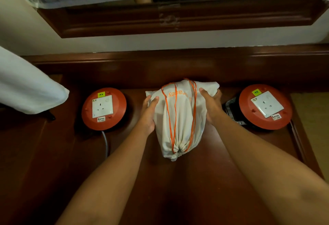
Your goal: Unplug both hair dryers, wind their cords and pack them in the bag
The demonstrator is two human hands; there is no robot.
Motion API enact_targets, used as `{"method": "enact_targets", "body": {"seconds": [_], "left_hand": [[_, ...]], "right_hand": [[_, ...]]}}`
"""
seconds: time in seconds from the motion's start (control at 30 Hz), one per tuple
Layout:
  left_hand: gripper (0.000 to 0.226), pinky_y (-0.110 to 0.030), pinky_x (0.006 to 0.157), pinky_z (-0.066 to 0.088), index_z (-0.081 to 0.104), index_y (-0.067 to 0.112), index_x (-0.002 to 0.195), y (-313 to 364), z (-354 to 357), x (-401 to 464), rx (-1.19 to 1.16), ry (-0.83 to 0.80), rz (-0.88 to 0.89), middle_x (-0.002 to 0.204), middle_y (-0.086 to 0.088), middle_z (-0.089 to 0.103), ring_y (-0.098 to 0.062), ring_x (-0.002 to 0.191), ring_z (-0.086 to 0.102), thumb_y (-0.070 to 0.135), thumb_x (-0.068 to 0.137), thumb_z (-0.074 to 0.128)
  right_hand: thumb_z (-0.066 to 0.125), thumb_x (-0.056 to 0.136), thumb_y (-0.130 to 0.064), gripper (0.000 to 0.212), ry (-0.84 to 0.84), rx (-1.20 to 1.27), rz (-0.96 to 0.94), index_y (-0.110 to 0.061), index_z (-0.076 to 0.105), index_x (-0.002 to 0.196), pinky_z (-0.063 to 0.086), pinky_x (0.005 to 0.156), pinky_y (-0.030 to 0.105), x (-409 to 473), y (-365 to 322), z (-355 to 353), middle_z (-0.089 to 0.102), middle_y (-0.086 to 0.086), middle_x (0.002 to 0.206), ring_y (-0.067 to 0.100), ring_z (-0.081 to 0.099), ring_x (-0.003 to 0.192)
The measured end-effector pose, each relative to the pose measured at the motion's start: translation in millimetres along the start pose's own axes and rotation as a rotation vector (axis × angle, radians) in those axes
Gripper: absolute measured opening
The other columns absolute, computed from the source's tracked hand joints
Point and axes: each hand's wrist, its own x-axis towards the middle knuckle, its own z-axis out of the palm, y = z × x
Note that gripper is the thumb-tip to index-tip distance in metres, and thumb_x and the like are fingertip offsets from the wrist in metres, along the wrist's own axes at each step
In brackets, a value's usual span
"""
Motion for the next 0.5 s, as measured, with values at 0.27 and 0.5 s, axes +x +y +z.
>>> {"method": "enact_targets", "body": {"seconds": [0.27,0.5], "left_hand": [[0.074,-0.049,0.114,0.029,0.027,0.035,0.147,11.7,-0.9,-5.7,0.120,-0.073,-0.037,0.157,0.000,0.027,-0.024,0.141,0.031,0.045,0.084,0.065],[0.057,-0.039,0.107,0.036,0.037,0.021,0.145,34.2,2.4,-47.9,0.400,-0.024,0.144,0.148,-0.002,0.039,-0.024,0.133,0.040,0.037,0.094,0.055]], "right_hand": [[0.064,0.083,-0.047,0.092,-0.033,-0.171,0.099,-0.034,0.003,0.150,0.039,0.106,0.051,-5.5,-17.6,-3.8,0.026,0.006,0.154,0.034,0.036,0.135],[0.053,0.092,-0.044,0.070,-0.056,-0.310,-0.002,-0.021,0.021,0.150,0.036,0.108,0.043,-53.1,-30.6,-12.4,0.026,0.008,0.155,0.031,0.034,0.137]]}}
